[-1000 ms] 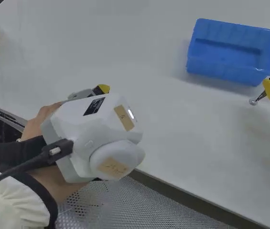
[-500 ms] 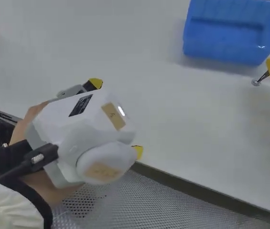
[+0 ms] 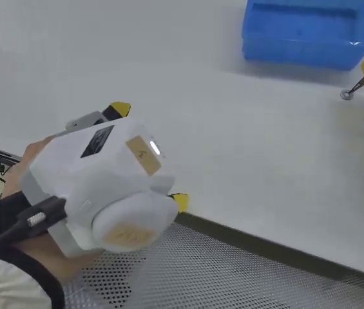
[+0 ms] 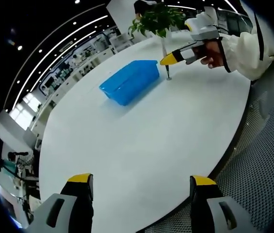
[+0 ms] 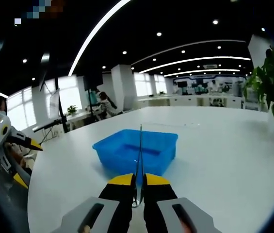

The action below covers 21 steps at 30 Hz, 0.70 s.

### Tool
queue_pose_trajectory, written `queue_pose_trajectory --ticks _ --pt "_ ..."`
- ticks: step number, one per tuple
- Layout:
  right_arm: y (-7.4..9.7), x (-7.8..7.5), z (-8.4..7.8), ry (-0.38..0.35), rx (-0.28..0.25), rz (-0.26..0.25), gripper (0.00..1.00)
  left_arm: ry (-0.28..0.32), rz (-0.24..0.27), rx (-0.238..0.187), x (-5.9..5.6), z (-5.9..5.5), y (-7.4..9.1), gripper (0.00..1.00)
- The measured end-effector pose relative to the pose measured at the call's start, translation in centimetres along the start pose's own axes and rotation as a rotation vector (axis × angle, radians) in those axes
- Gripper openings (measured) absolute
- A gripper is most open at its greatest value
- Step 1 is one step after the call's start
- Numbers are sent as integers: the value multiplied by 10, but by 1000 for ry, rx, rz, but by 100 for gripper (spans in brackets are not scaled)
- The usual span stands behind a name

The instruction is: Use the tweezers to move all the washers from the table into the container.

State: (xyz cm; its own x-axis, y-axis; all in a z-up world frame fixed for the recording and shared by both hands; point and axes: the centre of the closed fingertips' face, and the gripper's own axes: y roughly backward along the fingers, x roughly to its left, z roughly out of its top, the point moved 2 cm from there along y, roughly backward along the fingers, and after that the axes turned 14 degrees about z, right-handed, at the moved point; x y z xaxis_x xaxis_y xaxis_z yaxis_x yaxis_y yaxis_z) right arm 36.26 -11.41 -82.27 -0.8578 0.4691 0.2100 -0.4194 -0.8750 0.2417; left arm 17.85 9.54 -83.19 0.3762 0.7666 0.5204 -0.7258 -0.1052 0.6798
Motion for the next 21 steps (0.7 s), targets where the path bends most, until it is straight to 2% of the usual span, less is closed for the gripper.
queue_pose_trajectory --ticks 15,18,21 --pt "1 5 -3 56 15 -12 3 -17 -13 18 -3 -4 -2 83" --pt "2 8 -4 117 46 -8 3 -27 -18 13 -5 -4 -2 83" --pt "-1 9 -4 123 74 -17 2 -28 -18 12 -5 -4 -2 83"
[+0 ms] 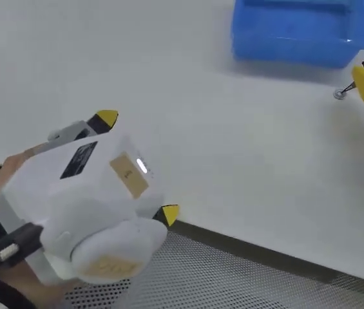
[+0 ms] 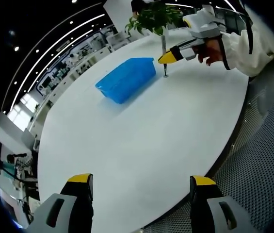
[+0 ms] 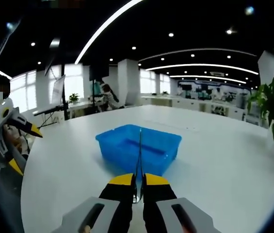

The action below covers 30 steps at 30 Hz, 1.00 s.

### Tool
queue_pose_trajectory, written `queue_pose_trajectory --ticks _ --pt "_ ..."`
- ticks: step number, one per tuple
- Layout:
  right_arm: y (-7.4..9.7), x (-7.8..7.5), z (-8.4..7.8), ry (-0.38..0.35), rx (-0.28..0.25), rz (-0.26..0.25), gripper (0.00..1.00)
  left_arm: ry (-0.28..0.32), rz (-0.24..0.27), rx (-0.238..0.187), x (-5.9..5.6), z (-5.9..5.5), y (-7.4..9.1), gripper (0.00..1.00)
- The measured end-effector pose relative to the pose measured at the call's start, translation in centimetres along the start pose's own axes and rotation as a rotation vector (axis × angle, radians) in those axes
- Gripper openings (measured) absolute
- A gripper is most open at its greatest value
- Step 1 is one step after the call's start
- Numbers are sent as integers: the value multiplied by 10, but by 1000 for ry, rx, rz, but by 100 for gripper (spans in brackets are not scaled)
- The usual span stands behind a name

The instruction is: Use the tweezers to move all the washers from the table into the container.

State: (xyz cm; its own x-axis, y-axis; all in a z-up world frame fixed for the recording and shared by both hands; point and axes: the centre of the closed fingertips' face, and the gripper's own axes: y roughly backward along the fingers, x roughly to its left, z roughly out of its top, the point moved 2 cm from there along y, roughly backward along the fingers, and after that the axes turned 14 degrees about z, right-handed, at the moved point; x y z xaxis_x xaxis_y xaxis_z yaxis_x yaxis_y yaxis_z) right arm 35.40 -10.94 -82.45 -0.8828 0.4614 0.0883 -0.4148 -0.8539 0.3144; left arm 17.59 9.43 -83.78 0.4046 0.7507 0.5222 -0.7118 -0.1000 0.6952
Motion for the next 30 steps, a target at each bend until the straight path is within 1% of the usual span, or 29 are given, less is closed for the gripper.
queue_pose_trajectory --ticks 4,8,11,13,16,20,26,30 --pt "-1 0 0 0 -4 -2 2 6 7 -3 2 0 0 83" --pt "-2 0 0 -6 6 -18 1 14 20 -4 5 0 0 83" --pt "-2 -2 1 -45 3 -37 1 20 30 -4 7 0 0 83" --pt "-1 -4 3 -54 -1 -48 1 27 35 -15 8 2 1 83" --pt "4 -3 14 -84 -38 -51 1 29 43 -30 9 4 2 83" --pt "12 0 32 -84 -75 -54 1 47 51 -40 12 5 4 82" --pt "22 15 53 -65 -89 -37 1 61 69 -48 16 6 6 82" --pt "27 20 63 -58 -98 -37 1 64 74 -43 17 6 6 82"
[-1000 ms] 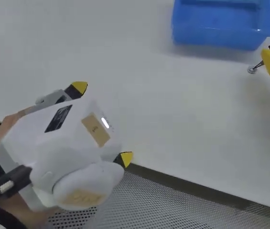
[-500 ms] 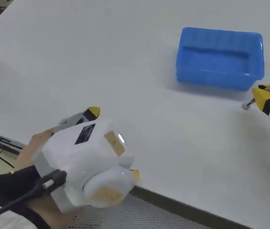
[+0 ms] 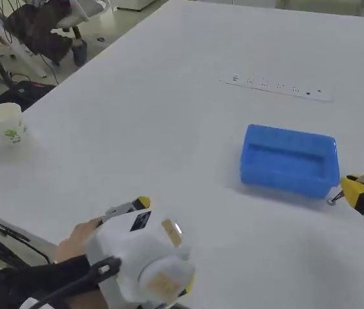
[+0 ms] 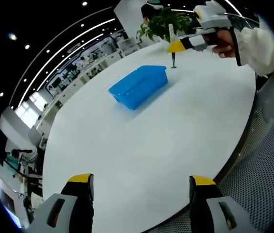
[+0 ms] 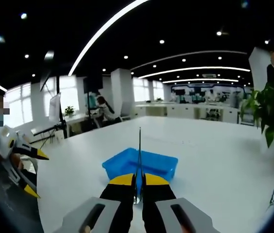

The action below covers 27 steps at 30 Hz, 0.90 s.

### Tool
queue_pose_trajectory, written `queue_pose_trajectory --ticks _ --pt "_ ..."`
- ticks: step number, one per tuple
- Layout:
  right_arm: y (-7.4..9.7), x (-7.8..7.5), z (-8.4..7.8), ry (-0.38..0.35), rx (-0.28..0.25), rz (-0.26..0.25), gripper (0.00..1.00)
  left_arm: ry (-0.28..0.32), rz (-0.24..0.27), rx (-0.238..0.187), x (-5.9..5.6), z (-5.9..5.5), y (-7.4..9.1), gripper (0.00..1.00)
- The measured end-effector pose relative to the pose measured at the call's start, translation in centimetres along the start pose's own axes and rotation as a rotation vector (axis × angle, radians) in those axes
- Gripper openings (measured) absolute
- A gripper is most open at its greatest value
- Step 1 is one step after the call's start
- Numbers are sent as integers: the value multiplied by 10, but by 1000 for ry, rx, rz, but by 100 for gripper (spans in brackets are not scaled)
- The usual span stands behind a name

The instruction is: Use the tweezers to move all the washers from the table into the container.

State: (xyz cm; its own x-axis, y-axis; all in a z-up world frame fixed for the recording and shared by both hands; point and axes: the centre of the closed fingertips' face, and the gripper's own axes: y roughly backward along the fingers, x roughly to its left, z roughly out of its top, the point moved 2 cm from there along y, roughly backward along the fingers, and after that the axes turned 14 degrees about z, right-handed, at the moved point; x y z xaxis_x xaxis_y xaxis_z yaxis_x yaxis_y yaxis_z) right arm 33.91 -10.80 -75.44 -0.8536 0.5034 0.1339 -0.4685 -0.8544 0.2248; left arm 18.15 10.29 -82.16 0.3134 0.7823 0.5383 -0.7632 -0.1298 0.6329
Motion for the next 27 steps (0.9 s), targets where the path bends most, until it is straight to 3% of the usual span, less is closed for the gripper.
queue_pose_trajectory --ticks 8,16,27 --pt "1 6 22 47 14 8 1 -6 -1 -3 -1 0 1 81" --pt "-1 8 41 37 -8 34 1 -13 -14 6 -3 -2 -1 80" --pt "1 3 52 49 -6 30 1 -17 -8 25 -1 -7 -3 79"
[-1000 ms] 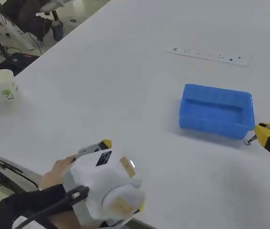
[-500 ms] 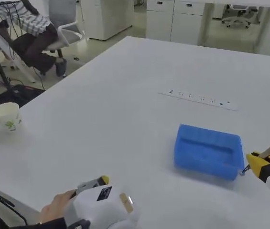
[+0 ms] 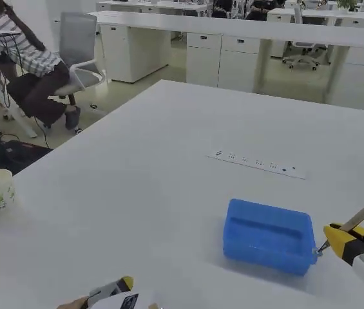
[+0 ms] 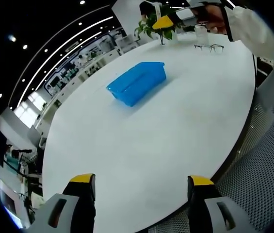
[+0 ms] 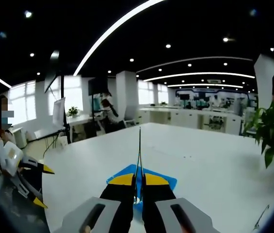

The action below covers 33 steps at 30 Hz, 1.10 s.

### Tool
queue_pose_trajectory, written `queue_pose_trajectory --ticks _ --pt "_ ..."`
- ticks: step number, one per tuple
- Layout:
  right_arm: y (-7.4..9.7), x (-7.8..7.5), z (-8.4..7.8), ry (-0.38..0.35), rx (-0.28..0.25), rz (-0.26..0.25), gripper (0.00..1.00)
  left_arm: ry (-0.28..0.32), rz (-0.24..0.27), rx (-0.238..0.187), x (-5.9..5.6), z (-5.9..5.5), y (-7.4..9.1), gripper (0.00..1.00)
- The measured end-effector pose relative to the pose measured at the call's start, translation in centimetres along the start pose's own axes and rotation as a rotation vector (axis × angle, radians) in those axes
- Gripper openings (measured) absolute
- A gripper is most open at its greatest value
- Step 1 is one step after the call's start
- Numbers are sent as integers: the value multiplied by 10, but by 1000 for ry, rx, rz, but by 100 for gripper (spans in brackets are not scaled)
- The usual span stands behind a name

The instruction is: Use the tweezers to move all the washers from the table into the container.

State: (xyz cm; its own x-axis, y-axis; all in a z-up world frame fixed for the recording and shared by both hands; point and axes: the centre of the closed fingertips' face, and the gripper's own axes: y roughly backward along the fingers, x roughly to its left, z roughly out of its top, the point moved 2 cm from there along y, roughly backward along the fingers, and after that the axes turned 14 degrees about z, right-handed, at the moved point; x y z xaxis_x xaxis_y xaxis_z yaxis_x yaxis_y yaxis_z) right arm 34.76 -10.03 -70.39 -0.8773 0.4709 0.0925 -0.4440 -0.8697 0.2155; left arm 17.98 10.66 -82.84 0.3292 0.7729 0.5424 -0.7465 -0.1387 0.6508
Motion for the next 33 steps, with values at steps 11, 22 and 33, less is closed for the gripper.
queue_pose_trajectory --ticks 11,22,33 --pt "-16 -16 0 -40 3 5 1 -5 10 11 0 -1 -1 79" --pt "-54 -35 -27 -1 106 35 2 -13 13 10 0 0 -1 79" --pt "-68 -43 -60 -21 193 34 2 -7 21 14 2 0 -1 78"
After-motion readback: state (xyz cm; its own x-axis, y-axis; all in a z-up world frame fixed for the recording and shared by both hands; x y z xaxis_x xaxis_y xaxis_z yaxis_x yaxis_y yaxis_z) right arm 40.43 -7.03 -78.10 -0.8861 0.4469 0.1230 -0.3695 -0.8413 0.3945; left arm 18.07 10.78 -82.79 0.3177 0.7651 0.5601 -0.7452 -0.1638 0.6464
